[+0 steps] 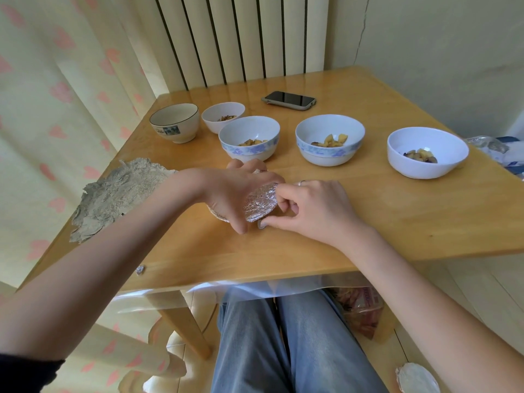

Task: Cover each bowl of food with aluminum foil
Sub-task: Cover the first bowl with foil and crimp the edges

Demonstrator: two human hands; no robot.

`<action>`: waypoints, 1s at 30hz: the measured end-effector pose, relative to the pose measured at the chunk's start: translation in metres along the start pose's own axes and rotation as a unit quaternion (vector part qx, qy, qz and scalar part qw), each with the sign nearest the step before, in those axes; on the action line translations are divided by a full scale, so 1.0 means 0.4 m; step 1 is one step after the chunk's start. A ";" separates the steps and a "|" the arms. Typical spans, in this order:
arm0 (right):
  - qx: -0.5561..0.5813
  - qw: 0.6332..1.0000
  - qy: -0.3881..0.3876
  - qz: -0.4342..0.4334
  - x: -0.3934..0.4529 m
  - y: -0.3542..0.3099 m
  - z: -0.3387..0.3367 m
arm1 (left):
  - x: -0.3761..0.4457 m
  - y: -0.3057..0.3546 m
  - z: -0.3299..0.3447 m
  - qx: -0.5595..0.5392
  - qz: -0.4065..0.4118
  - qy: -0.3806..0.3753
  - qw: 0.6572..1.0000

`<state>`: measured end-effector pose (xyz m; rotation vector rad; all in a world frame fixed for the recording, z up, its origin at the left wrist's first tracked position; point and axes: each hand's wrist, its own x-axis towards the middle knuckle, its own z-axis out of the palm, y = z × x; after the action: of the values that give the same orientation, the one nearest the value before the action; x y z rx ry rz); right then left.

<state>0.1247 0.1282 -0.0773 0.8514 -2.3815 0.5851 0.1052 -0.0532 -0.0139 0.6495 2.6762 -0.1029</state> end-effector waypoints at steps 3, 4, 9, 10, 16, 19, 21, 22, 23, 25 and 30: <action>-0.019 0.998 0.051 -0.039 -0.002 -0.002 0.028 | -0.001 0.003 -0.002 0.004 -0.006 -0.006 1.000; -0.024 0.996 0.070 -0.055 -0.002 -0.002 0.038 | -0.001 0.004 -0.003 0.006 -0.007 -0.007 1.000; -0.091 0.981 0.098 -0.138 0.002 0.002 0.065 | -0.002 0.008 -0.005 0.013 -0.007 -0.007 1.000; -0.086 0.982 0.092 -0.142 -0.002 0.005 0.060 | -0.003 0.009 -0.004 0.013 -0.008 -0.007 1.000; -0.027 0.992 0.079 -0.092 -0.001 -0.014 0.040 | -0.003 0.011 -0.006 0.016 -0.014 -0.016 1.000; -0.007 0.996 0.064 -0.068 -0.001 -0.022 0.048 | -0.002 0.010 -0.004 0.024 -0.016 -0.019 0.999; -0.012 0.995 0.073 -0.073 -0.005 -0.026 0.055 | -0.001 0.008 -0.003 0.028 -0.015 -0.018 0.999; -0.028 0.992 0.085 -0.089 -0.006 -0.030 0.059 | 0.000 0.008 -0.003 0.028 -0.015 -0.018 0.999; -0.047 0.989 0.097 -0.105 -0.005 -0.033 0.064 | 0.000 0.009 -0.003 0.028 -0.016 -0.019 0.999; -0.084 0.983 0.106 -0.126 0.001 -0.035 0.068 | 0.001 0.011 -0.004 0.029 -0.018 -0.021 0.999; -0.027 0.990 0.040 -0.132 -0.017 -0.004 0.037 | 0.000 0.010 -0.004 0.023 -0.015 -0.018 0.999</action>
<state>0.1254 0.1217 -0.0924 1.0772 -2.1563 0.4371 0.1064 -0.0493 -0.0123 0.6158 2.6559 -0.1835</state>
